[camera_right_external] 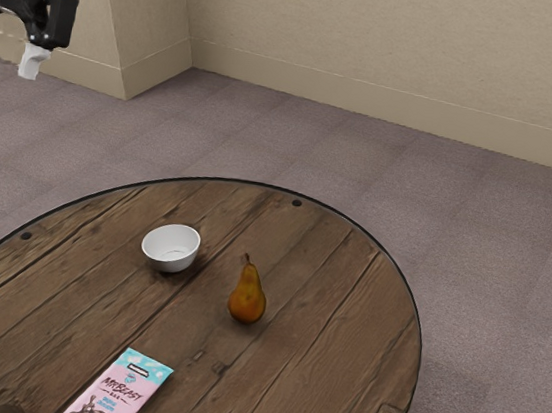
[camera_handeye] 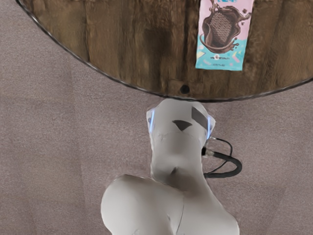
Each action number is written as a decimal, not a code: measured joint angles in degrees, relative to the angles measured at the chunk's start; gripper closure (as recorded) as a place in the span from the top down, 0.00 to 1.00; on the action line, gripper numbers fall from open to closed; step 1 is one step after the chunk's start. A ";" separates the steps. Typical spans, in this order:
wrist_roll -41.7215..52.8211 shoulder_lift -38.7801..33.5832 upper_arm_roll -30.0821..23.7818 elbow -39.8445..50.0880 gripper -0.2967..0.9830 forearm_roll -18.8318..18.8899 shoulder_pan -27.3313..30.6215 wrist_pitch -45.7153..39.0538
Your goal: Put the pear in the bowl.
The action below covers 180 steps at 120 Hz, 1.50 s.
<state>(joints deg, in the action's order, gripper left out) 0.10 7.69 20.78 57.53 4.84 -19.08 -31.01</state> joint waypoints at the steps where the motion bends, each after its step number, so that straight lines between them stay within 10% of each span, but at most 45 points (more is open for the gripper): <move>1: 0.01 0.56 0.37 1.05 0.77 -0.12 -0.39 -1.71; 28: 0.70 4.85 -0.63 14.47 0.77 -2.02 -3.20 -30.75; 44: 0.58 5.23 -12.73 32.38 0.77 -3.67 4.42 -50.68; 72: -1.54 14.61 -16.17 36.91 0.77 -8.61 5.64 -71.52; 180: -7.54 24.57 -16.53 40.51 0.77 -11.19 5.68 -97.69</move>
<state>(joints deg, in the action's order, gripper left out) -7.44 32.25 4.25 98.04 -6.35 -13.40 -128.70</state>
